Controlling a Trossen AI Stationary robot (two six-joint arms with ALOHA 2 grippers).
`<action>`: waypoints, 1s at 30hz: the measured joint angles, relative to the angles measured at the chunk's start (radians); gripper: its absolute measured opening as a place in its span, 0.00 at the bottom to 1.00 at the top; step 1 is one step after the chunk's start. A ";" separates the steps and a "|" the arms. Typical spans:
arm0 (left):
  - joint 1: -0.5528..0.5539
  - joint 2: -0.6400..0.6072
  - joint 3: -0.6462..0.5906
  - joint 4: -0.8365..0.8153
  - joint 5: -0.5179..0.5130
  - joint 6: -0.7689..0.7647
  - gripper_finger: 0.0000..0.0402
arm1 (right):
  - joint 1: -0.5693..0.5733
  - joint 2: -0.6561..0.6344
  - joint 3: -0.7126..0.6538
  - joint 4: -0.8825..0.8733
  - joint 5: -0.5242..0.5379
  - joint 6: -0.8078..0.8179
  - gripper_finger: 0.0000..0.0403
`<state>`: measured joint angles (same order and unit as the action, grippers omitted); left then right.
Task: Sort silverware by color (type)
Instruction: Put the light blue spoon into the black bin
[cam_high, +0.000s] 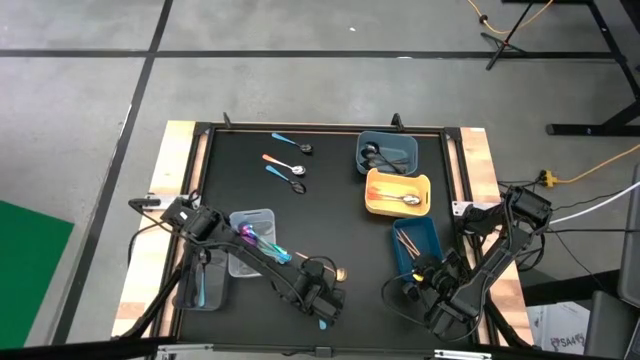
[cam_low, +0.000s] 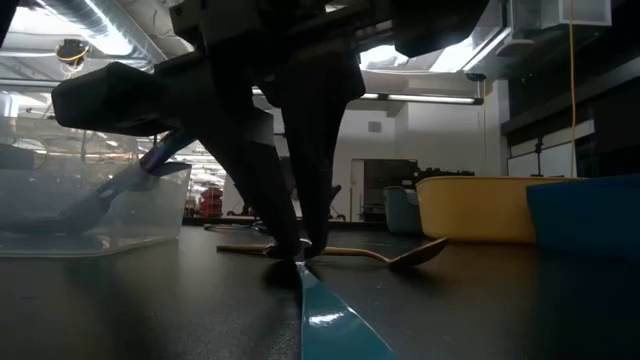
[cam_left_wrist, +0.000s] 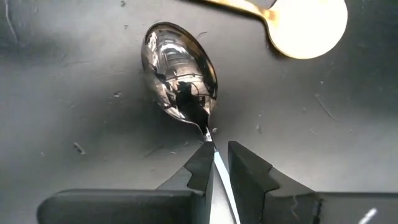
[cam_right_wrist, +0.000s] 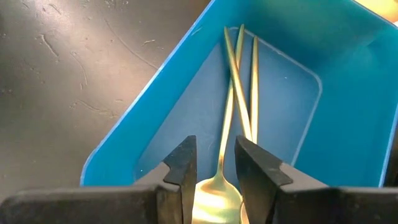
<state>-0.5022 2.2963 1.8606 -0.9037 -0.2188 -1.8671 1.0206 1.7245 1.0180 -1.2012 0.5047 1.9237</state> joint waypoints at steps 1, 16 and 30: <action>0.000 0.000 0.000 0.000 0.000 -0.006 0.10 | 0.000 0.000 0.000 0.000 0.000 0.000 0.25; 0.006 0.018 0.000 0.002 0.001 -0.034 0.10 | 0.000 0.000 0.000 0.000 0.000 0.000 0.25; 0.002 0.016 0.005 0.006 0.009 -0.034 0.10 | 0.000 0.000 0.000 0.000 0.000 0.000 0.25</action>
<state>-0.5003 2.3123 1.8652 -0.8982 -0.2096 -1.9015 1.0206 1.7241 1.0180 -1.2007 0.5049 1.9240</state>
